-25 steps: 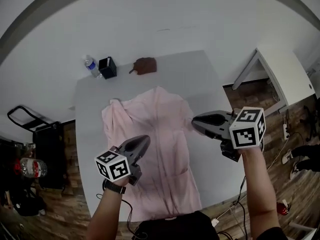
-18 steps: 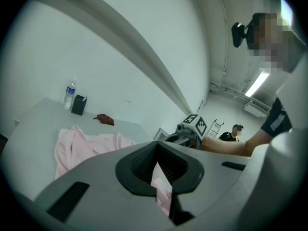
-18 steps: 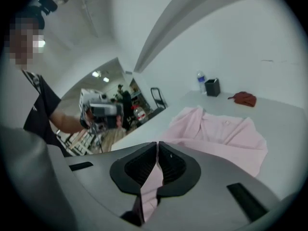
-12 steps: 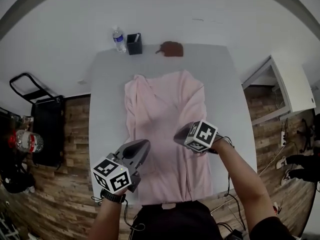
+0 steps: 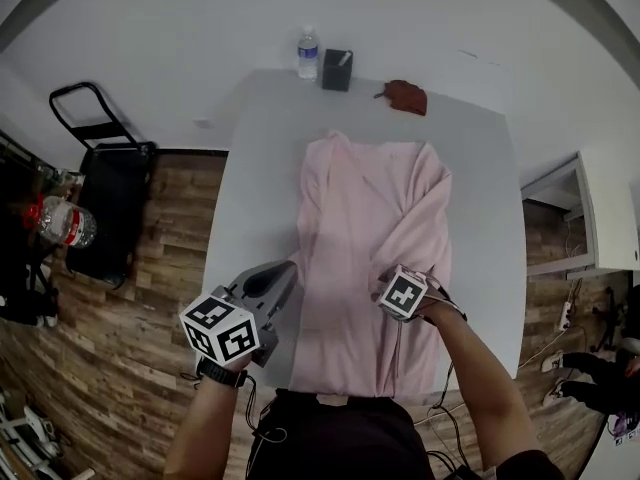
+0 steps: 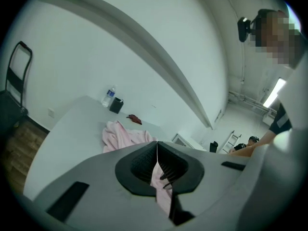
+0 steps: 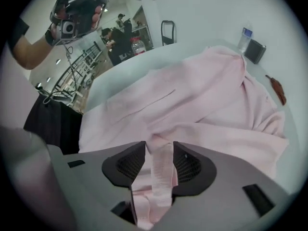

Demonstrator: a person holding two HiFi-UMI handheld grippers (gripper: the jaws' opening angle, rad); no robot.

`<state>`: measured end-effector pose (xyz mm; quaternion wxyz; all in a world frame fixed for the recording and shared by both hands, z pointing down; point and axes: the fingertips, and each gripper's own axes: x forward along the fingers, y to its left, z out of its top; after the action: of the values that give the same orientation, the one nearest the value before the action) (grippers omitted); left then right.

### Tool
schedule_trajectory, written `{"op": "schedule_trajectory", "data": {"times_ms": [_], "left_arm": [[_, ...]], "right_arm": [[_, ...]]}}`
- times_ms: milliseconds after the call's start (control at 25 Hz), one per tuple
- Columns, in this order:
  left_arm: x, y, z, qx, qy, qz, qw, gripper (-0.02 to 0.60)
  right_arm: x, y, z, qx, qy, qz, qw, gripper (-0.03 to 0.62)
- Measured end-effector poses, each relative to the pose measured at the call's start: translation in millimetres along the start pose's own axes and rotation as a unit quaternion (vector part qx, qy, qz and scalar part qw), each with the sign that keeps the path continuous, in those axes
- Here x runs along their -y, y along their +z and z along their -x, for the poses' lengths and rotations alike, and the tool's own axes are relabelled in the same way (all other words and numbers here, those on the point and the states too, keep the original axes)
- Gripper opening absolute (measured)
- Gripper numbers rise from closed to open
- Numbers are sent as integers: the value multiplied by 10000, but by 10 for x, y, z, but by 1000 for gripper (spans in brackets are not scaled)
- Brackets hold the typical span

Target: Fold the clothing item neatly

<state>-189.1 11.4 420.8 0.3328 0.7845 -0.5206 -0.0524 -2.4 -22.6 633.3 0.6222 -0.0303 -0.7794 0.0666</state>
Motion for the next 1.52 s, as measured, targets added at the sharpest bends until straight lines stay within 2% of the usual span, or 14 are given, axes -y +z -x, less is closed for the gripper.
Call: {"op": "schedule_trajectory", "data": {"times_ms": [80,160,280,400,480,680,880,1000,1120,1200,1280,1360,1440,1520], "left_arm": [[-170,20,153,62,141,31,9999,8],[-296,-13,296,119,244,79,9996,8],[-452,-101,446,150,368,206,9990,8],[-540,-136,532,168,419,215,9987,8],[-568,-154,576,160,408,183,9989,8],[-608,-244,676,105,404,73,9991,8],[-681,-297,767,147,462,135,9987,8],[-745,-354,823,142,552,205,9982,8],[-786,-388,864,127,625,257,9976,8],[-805,-382,868,137,641,271,9975,8],[-830,-369,878,172,656,280,9973,8],[-871,-363,902,227,691,317,9969,8],[-897,-354,922,286,720,358,9963,8],[-894,-324,935,331,721,355,9962,8]], "right_arm": [[16,178,206,422,-436,-66,9981,178],[-139,503,410,1023,-653,-50,9926,178],[-507,1066,338,1372,-671,587,9865,178],[-682,1526,-23,1080,-681,1192,9846,178],[-652,1734,-272,815,-732,1187,9869,178],[-444,2019,-606,361,-877,402,9947,178],[-245,1988,-815,14,-1046,-106,9945,178],[-212,1900,-930,-162,-1039,-236,9942,172],[-264,1872,-967,-208,-944,-176,9952,58],[-295,1912,-927,-141,-863,-75,9961,35],[-307,2056,-789,230,-628,-270,9974,34],[-317,2313,-590,897,-238,-639,9936,32],[-355,2617,-364,1727,336,-1046,9788,32],[-360,2930,-62,2589,804,-1343,9531,32]]}}
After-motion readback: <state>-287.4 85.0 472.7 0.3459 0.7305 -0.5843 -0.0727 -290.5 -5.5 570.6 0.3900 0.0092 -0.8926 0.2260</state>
